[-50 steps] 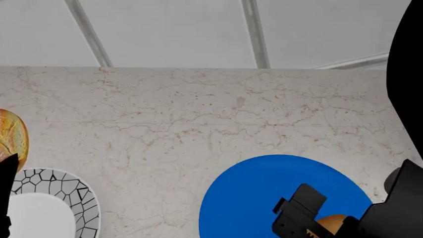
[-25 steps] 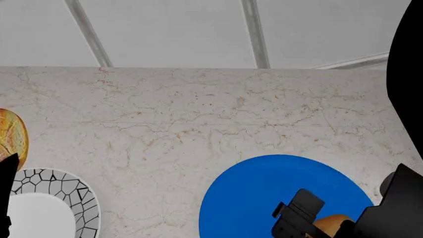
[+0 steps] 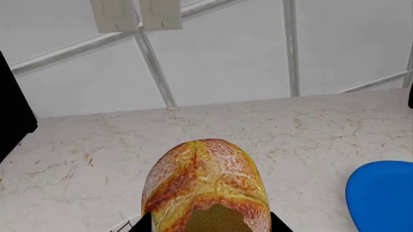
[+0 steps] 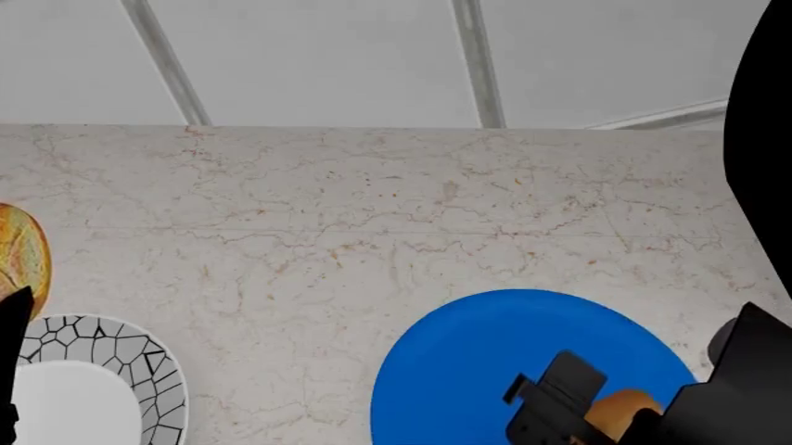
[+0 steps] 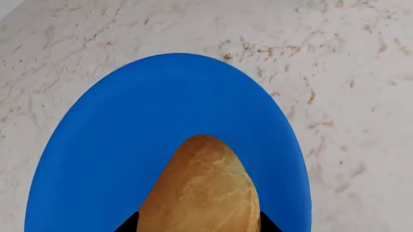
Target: Place all breads on the cutting board.
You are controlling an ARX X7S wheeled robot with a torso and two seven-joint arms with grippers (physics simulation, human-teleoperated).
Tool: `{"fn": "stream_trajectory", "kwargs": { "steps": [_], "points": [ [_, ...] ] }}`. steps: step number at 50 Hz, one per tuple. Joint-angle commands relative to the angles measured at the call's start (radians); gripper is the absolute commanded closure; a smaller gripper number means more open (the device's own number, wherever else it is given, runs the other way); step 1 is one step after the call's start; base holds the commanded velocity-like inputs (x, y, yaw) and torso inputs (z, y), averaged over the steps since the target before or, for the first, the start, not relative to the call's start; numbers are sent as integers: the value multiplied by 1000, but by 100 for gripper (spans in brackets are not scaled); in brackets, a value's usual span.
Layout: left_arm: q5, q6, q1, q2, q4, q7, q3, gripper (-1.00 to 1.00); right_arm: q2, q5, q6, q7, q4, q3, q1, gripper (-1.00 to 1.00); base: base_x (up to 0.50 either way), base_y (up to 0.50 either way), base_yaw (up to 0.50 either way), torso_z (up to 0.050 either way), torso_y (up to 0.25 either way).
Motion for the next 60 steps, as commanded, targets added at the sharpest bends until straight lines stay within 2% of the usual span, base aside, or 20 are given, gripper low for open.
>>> {"fn": "stream_trajectory", "kwargs": {
  "steps": [1,10,12,14,15,21,27,35,54,60],
  "points": [
    [-5,19,3,1,-3,-6,4,100,28,-93,44,78,-35,8,90,100,0,0,0,0,0],
    [-5,10,-28,11,-9,-6,20,100,85,-125,227,130,-56,104,361,100,0,0,0,0,0],
    [10,9,-24,13,-13,-1,18,100,79,-158,345,128,-24,132,458,100,0,0,0,0,0],
    [11,-4,-54,5,-9,-17,26,100,76,-234,379,66,-15,175,479,100,0,0,0,0,0],
    [11,4,-51,0,-5,-15,13,100,64,-253,447,40,4,206,490,100,0,0,0,0,0],
    [-4,-1,-108,-32,6,-44,4,100,9,-397,514,-72,61,329,470,100,0,0,0,0,0],
    [-24,12,-131,-67,23,-48,-33,100,-38,-646,507,-22,31,324,415,100,0,0,0,0,0],
    [-80,25,-213,-93,29,-83,-32,100,-35,-628,512,-15,47,339,397,100,0,59,0,0,0],
    [-79,32,-210,-76,19,-87,-10,100,-38,-613,486,-22,68,362,335,100,-51,500,0,0,0],
    [-62,43,-159,-87,30,-69,-37,100,-36,-616,480,-19,68,366,320,100,-139,500,0,0,0]
  ]
}}
